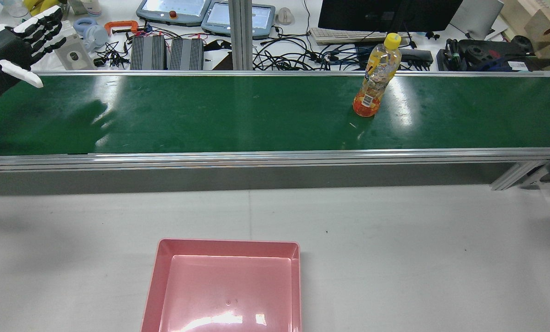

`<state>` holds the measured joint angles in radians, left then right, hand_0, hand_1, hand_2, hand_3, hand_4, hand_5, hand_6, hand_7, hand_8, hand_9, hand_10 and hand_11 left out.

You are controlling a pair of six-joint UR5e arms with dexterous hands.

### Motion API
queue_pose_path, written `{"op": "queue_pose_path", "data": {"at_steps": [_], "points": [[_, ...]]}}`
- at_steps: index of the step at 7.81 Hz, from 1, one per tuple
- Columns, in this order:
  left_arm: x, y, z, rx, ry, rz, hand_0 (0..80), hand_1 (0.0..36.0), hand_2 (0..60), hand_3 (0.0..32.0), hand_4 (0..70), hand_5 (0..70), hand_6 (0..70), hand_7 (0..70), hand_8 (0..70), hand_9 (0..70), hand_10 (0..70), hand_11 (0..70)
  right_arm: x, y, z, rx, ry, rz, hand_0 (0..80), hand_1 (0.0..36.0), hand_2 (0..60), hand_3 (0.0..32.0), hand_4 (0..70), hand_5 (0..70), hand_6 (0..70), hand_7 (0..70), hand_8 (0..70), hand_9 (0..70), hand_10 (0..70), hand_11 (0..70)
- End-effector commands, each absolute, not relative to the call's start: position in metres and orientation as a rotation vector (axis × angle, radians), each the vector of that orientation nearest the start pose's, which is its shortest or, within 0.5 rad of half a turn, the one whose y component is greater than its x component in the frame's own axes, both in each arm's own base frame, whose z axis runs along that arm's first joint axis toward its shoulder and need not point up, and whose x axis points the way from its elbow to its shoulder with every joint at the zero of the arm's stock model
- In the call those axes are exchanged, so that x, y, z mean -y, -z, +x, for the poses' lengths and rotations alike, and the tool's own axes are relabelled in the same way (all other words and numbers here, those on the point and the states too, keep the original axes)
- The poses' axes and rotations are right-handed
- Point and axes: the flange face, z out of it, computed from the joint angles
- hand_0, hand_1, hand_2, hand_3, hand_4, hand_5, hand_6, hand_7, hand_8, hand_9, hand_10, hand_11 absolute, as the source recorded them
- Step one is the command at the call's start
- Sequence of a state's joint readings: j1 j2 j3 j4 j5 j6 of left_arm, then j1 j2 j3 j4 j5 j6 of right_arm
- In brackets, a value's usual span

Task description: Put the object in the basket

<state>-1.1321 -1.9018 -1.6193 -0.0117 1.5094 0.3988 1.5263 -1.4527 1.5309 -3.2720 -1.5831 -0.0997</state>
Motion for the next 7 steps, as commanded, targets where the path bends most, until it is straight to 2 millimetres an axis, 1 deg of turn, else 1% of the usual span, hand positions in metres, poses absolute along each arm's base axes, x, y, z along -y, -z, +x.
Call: {"op": "queue_pose_path", "data": {"at_steps": [1,3,7], "points": [[0.6318,-0.4715,0.1426,-2.320,1.444,0.000,54.3,8.2,0.0,0.0,4.1,6.8,0.9,0.0,0.0,0.0,3.4,6.7,0.5407,-0.6586,0.1081,-2.244,2.357,-0.047,0.0,0.0,0.0,0.0,0.0,0.0,0.0,0.0,0.0,0.0,0.0,0.0],[0.6318,-0.4705,0.1426,-2.323,1.441,0.000,54.6,8.5,0.0,0.0,4.0,6.6,0.9,0.0,0.0,0.0,3.9,7.4,0.5407,-0.6586,0.1081,-2.244,2.357,-0.047,0.0,0.0,0.0,0.0,0.0,0.0,0.0,0.0,0.0,0.0,0.0,0.0],[0.6332,-0.4651,0.1433,-2.332,1.433,0.000,54.0,7.6,0.0,0.0,3.9,6.2,0.8,0.0,0.0,0.0,3.8,7.2,0.5407,-0.6586,0.1081,-2.244,2.357,-0.047,0.0,0.0,0.0,0.0,0.0,0.0,0.0,0.0,0.0,0.0,0.0,0.0]]}}
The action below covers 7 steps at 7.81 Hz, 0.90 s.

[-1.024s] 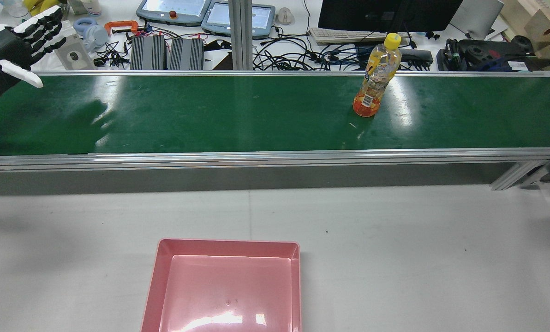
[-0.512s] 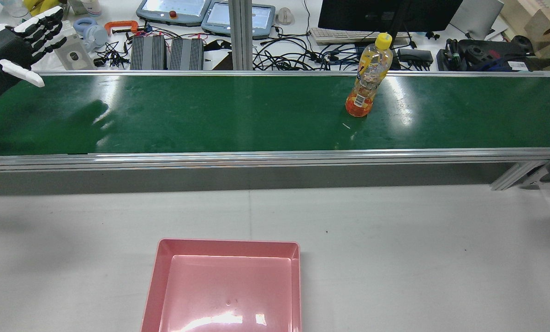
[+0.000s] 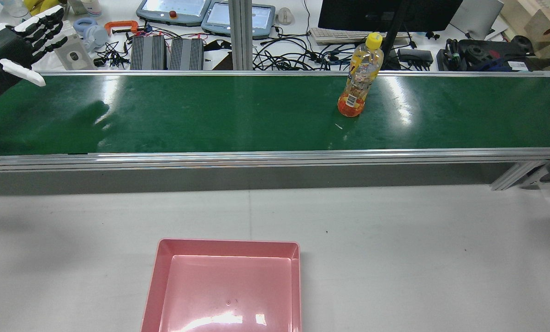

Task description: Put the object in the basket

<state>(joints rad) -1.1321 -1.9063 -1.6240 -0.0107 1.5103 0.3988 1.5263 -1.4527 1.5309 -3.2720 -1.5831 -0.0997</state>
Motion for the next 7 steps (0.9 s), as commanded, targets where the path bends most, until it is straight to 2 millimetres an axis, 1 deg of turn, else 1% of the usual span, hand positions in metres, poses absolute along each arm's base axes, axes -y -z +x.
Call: {"op": "queue_pose_path", "data": {"at_steps": [1,7], "points": [[0.6331,-0.4644,0.1432,-2.333,1.431,-0.001,53.7,7.2,0.0,0.0,3.8,6.0,0.7,0.0,0.0,0.0,3.3,6.5,0.5407,-0.6586,0.1081,-2.244,2.357,-0.047,0.0,0.0,0.0,0.0,0.0,0.0,0.0,0.0,0.0,0.0,0.0,0.0],[0.6329,-0.4638,0.1431,-2.334,1.431,-0.001,53.2,6.6,0.0,0.0,4.1,6.0,0.9,0.0,0.0,0.3,3.6,6.8,0.5407,-0.6586,0.1081,-2.244,2.357,-0.047,0.0,0.0,0.0,0.0,0.0,0.0,0.0,0.0,0.0,0.0,0.0,0.0]]}}
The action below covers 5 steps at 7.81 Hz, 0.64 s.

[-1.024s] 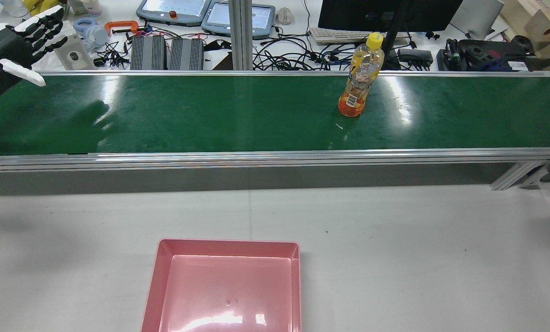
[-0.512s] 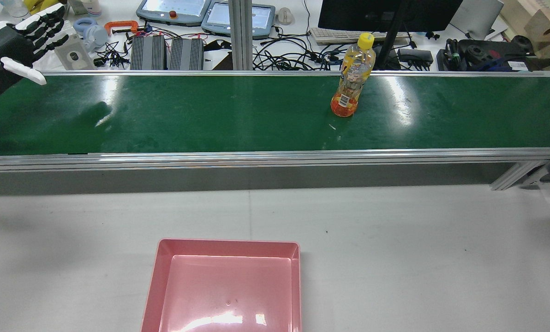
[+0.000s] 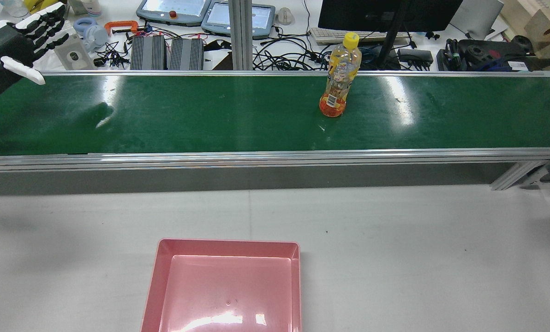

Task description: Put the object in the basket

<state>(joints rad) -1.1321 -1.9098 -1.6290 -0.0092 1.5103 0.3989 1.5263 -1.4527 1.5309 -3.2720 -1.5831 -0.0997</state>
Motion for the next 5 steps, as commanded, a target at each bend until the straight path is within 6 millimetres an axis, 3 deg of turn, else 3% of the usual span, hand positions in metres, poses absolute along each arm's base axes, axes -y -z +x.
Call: {"op": "queue_pose_path", "data": {"at_steps": [1,5], "points": [[0.6327,-0.4631,0.1431,-2.335,1.430,-0.001,53.4,6.8,0.0,0.0,4.1,6.1,0.8,0.0,0.0,0.2,3.6,6.9,0.5407,-0.6586,0.1081,-2.244,2.357,-0.047,0.0,0.0,0.0,0.0,0.0,0.0,0.0,0.0,0.0,0.0,0.0,0.0],[0.6329,-0.4638,0.1431,-2.334,1.431,-0.001,53.5,7.1,0.0,0.0,4.1,6.2,0.9,0.0,0.0,0.3,4.0,7.5,0.5407,-0.6586,0.1081,-2.244,2.357,-0.047,0.0,0.0,0.0,0.0,0.0,0.0,0.0,0.0,0.0,0.0,0.0,0.0]]}}
